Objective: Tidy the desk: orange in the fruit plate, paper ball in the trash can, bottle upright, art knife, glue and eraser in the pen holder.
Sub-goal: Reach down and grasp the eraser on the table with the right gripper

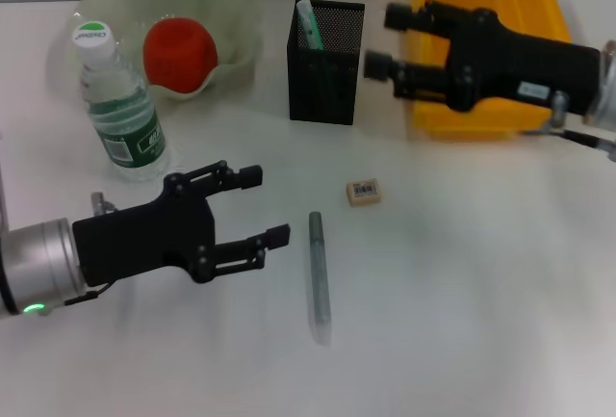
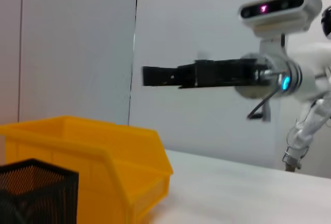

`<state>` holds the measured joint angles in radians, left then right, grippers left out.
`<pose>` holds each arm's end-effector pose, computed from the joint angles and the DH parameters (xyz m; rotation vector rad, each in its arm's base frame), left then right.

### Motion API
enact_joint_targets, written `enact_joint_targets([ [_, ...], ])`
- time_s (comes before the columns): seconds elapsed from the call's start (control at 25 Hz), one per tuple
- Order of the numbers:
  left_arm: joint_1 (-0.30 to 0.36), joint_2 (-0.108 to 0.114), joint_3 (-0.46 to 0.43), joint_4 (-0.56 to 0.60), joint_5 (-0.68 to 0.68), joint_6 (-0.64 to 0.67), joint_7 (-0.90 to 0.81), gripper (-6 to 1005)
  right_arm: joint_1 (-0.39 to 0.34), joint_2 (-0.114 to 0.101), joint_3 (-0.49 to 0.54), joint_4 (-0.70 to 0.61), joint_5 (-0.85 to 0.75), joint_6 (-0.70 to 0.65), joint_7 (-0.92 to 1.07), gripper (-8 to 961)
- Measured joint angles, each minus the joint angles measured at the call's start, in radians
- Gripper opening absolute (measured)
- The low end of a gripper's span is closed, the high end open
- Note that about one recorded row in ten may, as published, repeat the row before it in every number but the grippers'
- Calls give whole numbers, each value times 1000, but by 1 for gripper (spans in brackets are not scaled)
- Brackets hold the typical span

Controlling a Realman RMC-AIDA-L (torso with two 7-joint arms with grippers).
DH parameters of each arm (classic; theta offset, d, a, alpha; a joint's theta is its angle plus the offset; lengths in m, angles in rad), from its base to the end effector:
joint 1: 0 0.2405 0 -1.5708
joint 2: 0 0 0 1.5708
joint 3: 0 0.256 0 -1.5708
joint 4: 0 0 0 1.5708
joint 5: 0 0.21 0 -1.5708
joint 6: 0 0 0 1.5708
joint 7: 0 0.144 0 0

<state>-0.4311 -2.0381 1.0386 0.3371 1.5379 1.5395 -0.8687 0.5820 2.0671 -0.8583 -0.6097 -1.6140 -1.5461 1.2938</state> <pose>-0.2778 0.2797 -0.0418 -2.6815 -0.3314 -0.9113 0.2060 0.3543 0.0052 -2.6346 0.3968 1.0491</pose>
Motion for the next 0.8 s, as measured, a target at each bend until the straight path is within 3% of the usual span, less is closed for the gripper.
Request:
enact_joint_targets([
  [0.16, 24, 21, -4, 15, 49, 15, -1, 785, 6, -13, 0, -178, -222, -55, 196, 760],
  [0.52, 35, 47, -7, 52, 102, 14, -33, 785, 153, -47, -8, -236, -541, -100, 364, 758],
  [0.64, 37, 48, -9, 54, 105, 12, -29, 785, 202, -46, -11, -228, -634, -96, 378, 757],
  [0.8, 38, 48, -9, 54, 109, 7, -22, 785, 248, -19, -13, -226, -750, -87, 378, 756],
])
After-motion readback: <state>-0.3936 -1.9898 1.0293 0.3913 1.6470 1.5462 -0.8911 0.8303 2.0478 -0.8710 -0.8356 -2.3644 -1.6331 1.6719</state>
